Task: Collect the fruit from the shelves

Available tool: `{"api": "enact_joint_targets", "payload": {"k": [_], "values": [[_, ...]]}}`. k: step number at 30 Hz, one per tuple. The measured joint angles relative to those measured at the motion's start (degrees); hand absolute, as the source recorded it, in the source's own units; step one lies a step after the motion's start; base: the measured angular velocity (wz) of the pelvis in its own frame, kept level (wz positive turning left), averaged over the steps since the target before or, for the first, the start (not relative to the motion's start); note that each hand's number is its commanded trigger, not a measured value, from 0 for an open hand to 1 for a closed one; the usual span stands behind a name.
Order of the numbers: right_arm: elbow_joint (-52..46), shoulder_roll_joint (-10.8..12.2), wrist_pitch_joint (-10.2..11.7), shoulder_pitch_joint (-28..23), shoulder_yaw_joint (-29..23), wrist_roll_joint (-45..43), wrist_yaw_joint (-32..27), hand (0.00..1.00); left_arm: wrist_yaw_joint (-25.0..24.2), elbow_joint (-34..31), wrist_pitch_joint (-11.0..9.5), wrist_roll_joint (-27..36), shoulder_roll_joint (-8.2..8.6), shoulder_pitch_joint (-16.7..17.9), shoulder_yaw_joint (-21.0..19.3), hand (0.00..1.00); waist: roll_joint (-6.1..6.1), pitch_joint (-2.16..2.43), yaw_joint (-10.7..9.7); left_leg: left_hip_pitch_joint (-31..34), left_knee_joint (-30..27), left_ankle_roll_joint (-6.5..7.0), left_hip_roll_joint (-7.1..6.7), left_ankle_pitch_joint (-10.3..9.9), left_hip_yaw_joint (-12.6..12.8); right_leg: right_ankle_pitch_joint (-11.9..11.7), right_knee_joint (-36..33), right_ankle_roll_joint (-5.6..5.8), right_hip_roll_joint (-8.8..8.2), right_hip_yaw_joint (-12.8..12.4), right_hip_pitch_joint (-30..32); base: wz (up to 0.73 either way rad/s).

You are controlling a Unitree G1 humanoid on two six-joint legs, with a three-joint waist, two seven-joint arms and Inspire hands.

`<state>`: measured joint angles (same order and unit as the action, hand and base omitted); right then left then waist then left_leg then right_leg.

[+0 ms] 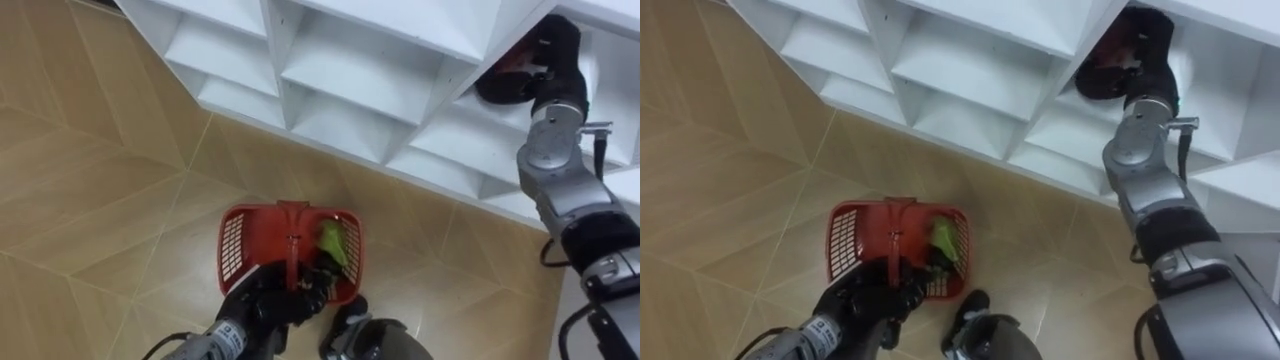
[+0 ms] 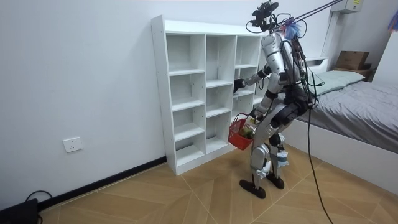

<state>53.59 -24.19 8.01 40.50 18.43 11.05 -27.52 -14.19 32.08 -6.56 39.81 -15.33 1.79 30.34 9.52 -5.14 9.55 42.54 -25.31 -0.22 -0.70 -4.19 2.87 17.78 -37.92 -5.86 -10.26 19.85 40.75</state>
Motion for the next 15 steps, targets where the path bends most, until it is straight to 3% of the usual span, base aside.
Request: {"api": "enact_joint_targets", "payload": {"k": [4,15], "values": [[0.46,-0.70,0.74,-0.15,-0.07,1.28,1.73,1.00,0.07,-0.25,-0.01,0.00,-0.01,0.00,0.27,1.00,0.06,-0.19,0.43,-0.25,0.23,-0.06,0.01,-0.04,-0.17,0.00,0.26,0.01,0.06,0.02,-0.25,0.00],[-0.28,-0.80,0.54,-0.09,-0.64,5.17,5.48,1.00,0.18,-0.72,0.09,0.00,-0.88,0.00,0.35,1.00,0.19,-0.18,0.29,-0.46,0.06,-0.30,0.66,-0.20,-0.45,-0.53,1.62,-0.11,0.97,0.34,-1.20,-0.01]]}}
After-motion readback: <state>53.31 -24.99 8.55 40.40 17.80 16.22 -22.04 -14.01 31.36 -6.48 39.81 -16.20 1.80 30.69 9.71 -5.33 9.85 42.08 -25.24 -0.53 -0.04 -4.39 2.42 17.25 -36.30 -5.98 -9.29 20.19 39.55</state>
